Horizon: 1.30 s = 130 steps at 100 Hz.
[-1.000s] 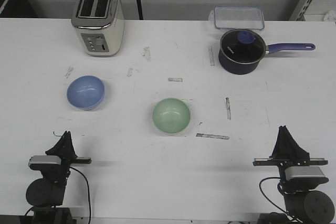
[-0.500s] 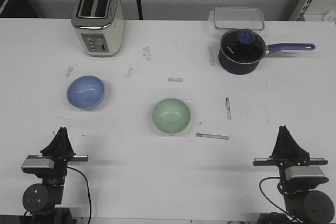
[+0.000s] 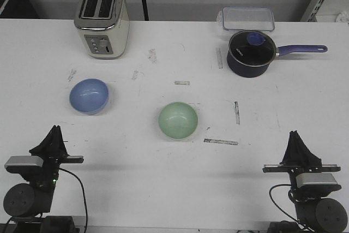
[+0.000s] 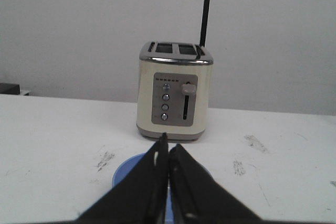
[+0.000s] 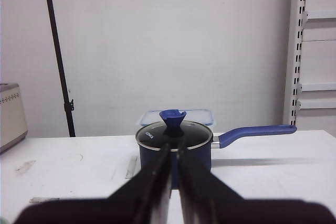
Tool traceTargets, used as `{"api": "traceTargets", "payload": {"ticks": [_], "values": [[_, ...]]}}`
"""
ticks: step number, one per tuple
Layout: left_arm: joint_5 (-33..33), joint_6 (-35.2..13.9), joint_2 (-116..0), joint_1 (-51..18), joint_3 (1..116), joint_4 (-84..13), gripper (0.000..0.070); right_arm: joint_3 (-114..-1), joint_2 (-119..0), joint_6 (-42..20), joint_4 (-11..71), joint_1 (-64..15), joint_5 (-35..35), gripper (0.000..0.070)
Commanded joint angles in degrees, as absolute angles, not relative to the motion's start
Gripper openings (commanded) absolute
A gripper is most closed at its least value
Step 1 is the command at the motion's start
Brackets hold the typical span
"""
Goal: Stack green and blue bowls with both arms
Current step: 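Reach the left gripper forward to the light blue bowl, then close the left gripper on the blue bowl's rim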
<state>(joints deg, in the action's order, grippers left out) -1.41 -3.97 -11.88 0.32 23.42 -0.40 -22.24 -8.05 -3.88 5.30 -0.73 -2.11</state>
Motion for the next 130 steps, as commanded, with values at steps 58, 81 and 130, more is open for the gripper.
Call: {"api": "traceTargets", "payload": {"ticks": [58,81,130], "values": [[-1.5,-4.2,-43.4,0.3,46.2,-12.7,0.0002,-22.5,-7.9,-4.5,4.7,-0.8,-2.0,0.0012],[-1.5,-5.7,-57.5,0.5,57.9,-23.5,0.0002,-22.5,-7.9,-4.5,4.7,-0.8,-2.0,0.0012],[15.1,-19.9,-80.0,9.0,78.6,-42.7,0.0061,-22.5,-7.9,-4.5,4.7,-0.8,-2.0,0.0012]]}}
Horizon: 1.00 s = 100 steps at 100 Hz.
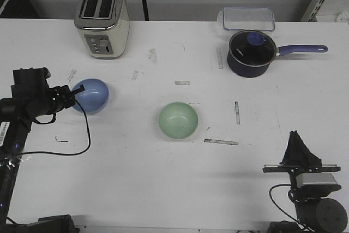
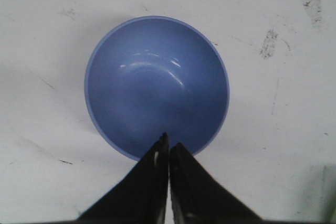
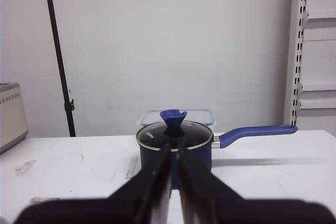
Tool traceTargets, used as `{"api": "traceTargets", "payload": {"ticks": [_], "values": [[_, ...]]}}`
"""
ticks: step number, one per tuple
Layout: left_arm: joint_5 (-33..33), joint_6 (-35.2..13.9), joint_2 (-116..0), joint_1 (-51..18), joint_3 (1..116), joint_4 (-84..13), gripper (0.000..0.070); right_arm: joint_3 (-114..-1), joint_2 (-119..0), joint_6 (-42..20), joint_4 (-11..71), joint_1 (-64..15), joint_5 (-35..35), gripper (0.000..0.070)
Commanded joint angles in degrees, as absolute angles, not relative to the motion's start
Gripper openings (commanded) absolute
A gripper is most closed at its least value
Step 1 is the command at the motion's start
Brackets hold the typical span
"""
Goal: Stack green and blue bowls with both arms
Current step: 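Close the left gripper on the blue bowl's rim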
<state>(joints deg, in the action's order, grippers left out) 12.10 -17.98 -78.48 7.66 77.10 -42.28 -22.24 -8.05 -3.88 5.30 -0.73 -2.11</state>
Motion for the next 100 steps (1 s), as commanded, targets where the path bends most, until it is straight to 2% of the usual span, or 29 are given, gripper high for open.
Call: {"api": "traceTargets", "payload": {"ticks": [1,7,12,26,33,38,100], "values": [[15.4,-20.1,-80.2,9.4,78.7,-42.7,0.0080,-22.5,-7.9,-4.5,4.7,-0.8,-2.0,0.0012],[16.2,-20.9,-81.4,11.5,78.7,-42.9,0.0215,-22.5,-7.9,-4.5,4.7,-0.8,-2.0,0.0012],[16.1,-20.9,-82.0,13.1,78.7,-43.4,0.0284,-22.5,-7.9,-4.5,4.7,-0.8,-2.0,0.0012],[16.2,-20.8,-83.4,16.2,78.7,-43.5,0.0319,-22.5,-7.9,-4.5,4.7,-0.8,-2.0,0.0012],[16.2,-20.9,-84.3,17.5,78.7,-43.3,0.0443,-22.5,-7.9,-4.5,4.7,-0.8,-2.0,0.0012],[16.2,-20.8,-85.0,18.1,78.7,-43.2,0.0493,-22.5,-7.9,-4.5,4.7,-0.8,-2.0,0.0012],[16.0,-20.6,-94.7,15.4,78.7,-38.9,0.0469,-22.5,-7.9,-4.5,4.7,-0.8,-2.0,0.0012]]}}
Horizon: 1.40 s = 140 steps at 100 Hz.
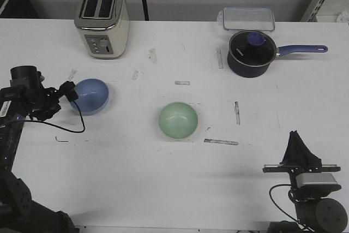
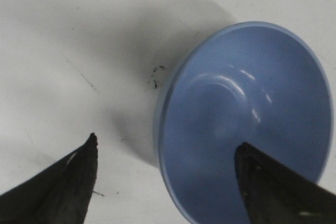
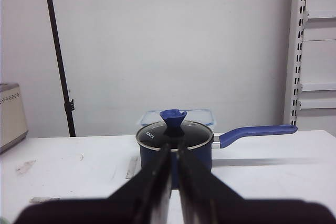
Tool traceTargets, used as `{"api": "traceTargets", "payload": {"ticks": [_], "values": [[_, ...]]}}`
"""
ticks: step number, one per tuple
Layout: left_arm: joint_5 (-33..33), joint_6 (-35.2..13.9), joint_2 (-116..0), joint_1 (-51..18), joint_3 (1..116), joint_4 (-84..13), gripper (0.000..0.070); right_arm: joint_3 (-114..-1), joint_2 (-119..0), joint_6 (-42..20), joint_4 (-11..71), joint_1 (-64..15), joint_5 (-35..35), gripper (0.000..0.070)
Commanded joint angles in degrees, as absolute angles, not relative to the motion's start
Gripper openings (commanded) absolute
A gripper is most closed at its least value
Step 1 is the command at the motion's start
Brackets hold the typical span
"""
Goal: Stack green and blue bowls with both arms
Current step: 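Close the left gripper on the blue bowl's rim, then carry the blue bowl with the left gripper onto the green bowl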
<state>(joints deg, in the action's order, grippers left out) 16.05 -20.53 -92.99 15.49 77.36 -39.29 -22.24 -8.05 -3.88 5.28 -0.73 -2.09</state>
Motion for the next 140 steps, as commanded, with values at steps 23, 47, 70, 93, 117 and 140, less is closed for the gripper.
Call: {"api": "traceTargets", "payload": {"ticks": [23,47,70,93,117,140], "values": [[14.7,-20.7,-98.1,14.0,78.7,-38.8,0.0373,-22.5,-7.9,-4.5,4.7,-0.8,-2.0,0.0012],[14.5,-20.7,-99.8,12.9,78.7,-37.7,0.0033,-22.5,-7.9,-4.5,4.7,-0.8,-2.0,0.0012],[12.4,-21.6,-99.8,12.5,78.7,-37.6,0.0001,-22.5,-7.9,-4.5,4.7,-0.8,-2.0,0.0012],[12.5,-22.7,-98.6,11.6,78.7,-38.6,0.0001,-22.5,-7.9,-4.5,4.7,-0.8,-2.0,0.0012],[12.5,-27.2,-93.3,8.2,81.1,-41.4,0.0001,-22.5,-7.9,-4.5,4.7,-0.8,-2.0,0.0012],[12.5,-27.8,-92.2,1.3,85.8,-47.0,0.0001,-22.5,-7.9,-4.5,4.7,-0.8,-2.0,0.0012]]}}
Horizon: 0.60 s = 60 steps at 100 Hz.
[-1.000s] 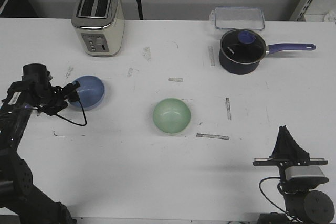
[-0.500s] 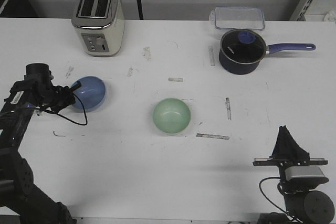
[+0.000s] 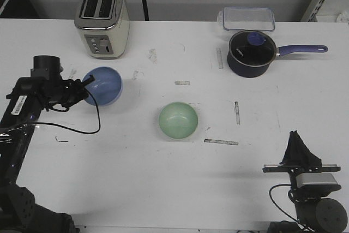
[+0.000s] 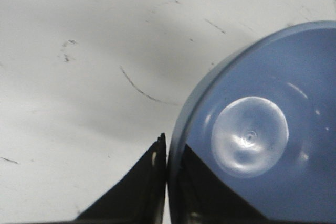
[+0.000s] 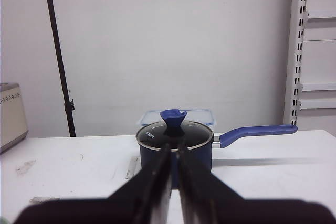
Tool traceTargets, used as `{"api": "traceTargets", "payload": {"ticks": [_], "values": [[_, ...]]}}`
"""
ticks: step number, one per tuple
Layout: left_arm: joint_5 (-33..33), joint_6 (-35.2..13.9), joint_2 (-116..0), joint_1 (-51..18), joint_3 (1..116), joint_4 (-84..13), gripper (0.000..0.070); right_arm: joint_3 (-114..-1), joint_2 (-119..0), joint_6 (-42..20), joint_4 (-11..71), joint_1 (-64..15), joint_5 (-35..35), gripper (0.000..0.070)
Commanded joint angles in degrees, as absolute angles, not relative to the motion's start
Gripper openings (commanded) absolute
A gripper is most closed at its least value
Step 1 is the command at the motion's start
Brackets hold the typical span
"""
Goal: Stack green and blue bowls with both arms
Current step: 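Carry the blue bowl with the left gripper onto the green bowl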
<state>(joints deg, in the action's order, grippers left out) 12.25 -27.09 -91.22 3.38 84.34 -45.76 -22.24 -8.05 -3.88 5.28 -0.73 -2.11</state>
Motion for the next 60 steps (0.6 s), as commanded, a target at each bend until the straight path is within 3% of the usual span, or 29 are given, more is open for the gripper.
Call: {"api": "traceTargets", "payload": {"ticks": [1,40,60], "values": [[12.5,-27.8,-92.2,0.7,85.9,-47.0,0.0001,-22.5,-7.9,-4.5,4.7,-0.8,-2.0,0.0012],[11.7,-30.0,-92.2,-17.2,88.6,-47.8,0.0001,-22.5,-7.9,-4.5,4.7,-0.8,-2.0,0.0012],[11.7,-31.2,-93.3,-22.8,88.6,-47.8,0.0001,-22.5,-7.9,-4.5,4.7,-0.8,-2.0,0.0012]]}}
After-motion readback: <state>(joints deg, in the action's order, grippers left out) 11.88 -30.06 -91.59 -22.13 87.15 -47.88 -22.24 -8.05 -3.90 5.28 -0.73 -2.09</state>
